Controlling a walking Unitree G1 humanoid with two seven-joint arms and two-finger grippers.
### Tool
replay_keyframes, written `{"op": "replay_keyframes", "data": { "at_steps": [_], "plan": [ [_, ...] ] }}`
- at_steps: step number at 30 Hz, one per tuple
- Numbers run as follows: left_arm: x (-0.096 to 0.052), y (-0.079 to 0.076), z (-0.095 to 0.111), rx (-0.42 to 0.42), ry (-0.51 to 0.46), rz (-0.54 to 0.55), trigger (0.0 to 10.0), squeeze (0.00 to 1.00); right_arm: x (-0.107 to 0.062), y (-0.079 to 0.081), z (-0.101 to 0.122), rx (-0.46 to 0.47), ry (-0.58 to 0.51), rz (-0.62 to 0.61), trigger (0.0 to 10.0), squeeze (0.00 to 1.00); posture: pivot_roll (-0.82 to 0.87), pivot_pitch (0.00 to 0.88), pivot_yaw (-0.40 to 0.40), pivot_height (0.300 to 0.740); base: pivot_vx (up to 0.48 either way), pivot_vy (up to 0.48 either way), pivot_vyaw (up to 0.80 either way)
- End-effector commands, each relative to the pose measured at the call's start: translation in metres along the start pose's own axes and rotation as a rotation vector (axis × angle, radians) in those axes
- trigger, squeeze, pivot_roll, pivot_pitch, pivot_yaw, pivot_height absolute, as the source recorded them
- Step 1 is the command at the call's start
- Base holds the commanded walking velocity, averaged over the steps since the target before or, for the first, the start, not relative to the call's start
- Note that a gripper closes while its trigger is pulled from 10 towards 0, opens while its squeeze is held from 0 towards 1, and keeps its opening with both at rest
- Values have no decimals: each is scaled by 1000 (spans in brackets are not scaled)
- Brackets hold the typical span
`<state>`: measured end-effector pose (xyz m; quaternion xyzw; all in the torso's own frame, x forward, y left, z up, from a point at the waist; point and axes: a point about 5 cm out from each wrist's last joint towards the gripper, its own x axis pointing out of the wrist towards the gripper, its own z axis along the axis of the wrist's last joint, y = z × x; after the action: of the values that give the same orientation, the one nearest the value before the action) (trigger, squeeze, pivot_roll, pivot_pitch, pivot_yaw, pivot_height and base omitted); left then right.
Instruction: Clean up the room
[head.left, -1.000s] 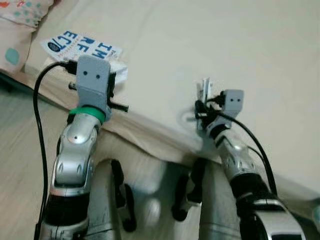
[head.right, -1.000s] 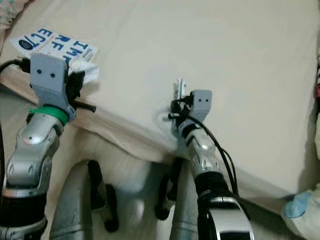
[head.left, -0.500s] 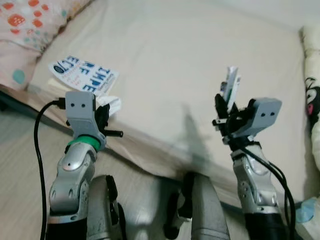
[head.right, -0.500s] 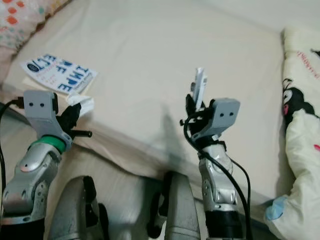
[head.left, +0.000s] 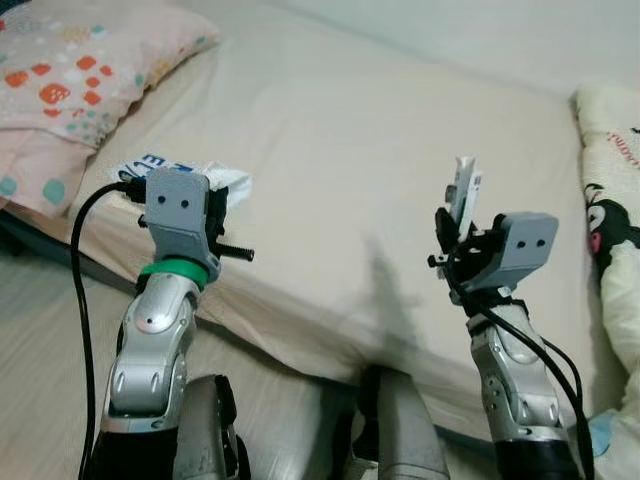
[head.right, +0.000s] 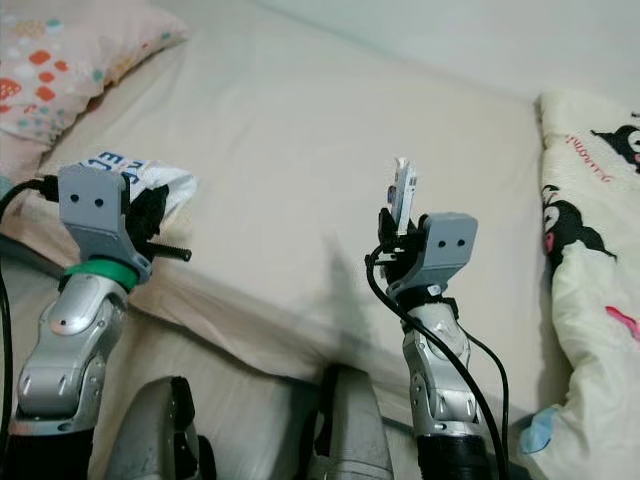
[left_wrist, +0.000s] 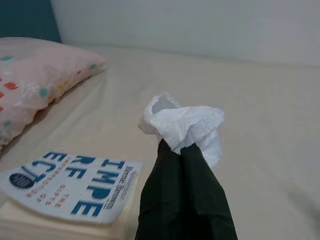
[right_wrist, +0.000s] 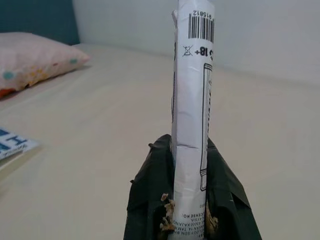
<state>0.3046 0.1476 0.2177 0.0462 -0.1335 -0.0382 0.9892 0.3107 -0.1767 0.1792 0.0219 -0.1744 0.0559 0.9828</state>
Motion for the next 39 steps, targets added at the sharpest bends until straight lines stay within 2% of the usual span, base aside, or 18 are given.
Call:
{"op": "replay_keyframes", "data": {
  "at_steps": [1, 14, 26, 39],
  "plan": [
    [1, -5, -1, -3, 0, -13, 10000, 0, -2, -6, -2, -15, 14, -18, 10000, 0, 57, 71, -79, 627, 0, 0, 0],
    [8, -16, 1, -21, -28, -31, 10000, 0, -5, -7, -5, -19, 28, -29, 10000, 0, 53, 68, -69, 682, 0, 0, 0],
    [7, -16, -1, -26, -24, -26, 10000, 0, -5, -7, -6, -15, 32, -27, 10000, 0, 56, 69, -69, 740, 0, 0, 0],
    [7, -18, -4, -33, -15, -40, 10000, 0, -5, -2, -9, -4, 41, -36, 10000, 0, 56, 66, -60, 740, -23, 0, 0]
  ]
}}
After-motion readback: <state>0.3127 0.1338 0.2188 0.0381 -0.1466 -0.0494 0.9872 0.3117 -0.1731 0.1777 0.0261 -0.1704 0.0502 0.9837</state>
